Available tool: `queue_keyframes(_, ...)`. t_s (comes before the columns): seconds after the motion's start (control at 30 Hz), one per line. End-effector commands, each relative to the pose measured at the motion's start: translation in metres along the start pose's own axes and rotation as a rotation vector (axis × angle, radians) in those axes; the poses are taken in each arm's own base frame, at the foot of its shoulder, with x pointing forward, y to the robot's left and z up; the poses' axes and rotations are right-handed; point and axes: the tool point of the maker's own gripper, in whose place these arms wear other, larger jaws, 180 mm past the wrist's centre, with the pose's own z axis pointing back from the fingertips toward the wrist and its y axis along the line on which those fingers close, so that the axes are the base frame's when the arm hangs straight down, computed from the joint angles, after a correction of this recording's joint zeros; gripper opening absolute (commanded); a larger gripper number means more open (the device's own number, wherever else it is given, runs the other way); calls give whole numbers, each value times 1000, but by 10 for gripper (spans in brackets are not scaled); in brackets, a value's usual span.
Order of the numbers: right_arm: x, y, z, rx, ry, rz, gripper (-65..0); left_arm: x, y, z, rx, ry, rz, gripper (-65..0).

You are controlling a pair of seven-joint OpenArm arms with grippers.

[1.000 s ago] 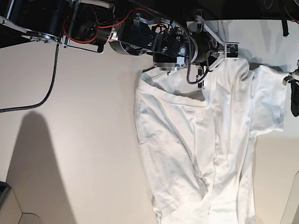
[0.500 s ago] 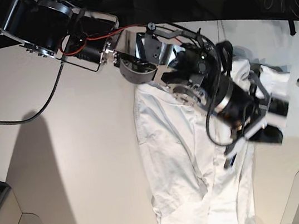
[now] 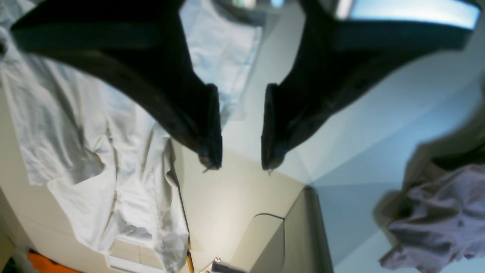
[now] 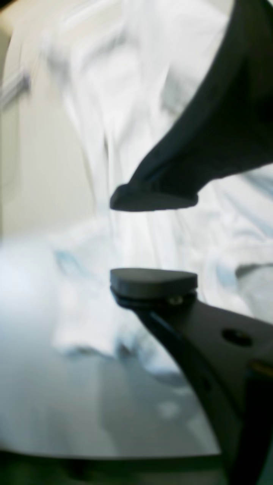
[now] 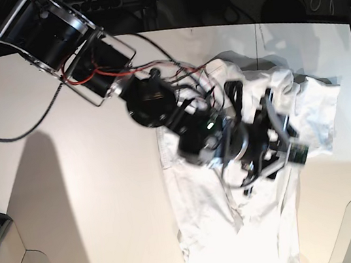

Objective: Layout the t-shirt on the table in an organized manner, then fold the t-shirt properly
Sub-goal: 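Lift the shirt with the right gripper and swing it across the table, then drag the held shirt with the right gripper to spread it out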

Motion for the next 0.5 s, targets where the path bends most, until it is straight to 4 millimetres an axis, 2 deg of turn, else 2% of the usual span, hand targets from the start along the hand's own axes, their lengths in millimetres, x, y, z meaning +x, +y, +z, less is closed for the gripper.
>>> queue_keyframes(0.0,5,0,-5,-19,0,58,-404,23,-1,-2,-13,-65,-17,-435)
queue_keyframes(0.07,-18,19,-16,-32,82,161,-404,26,0,-2,-13,-66,-26,-434)
queue_keyframes(0.17,-38,32,-24,-64,145,249,-403,26,1,-2,-13,-60,-31,-434)
queue_keyframes(0.27,-57,48,-28,-24,188,255,-398,25,1,-2,-13,-57,-31,-434)
queue_keyframes(0.33,-67,65,-30,35,197,232,-358,25,1,-2,-13,-55,-30,-434)
queue_keyframes(0.47,-84,95,-33,103,182,193,-339,26,0,-2,-15,-58,-26,-383)
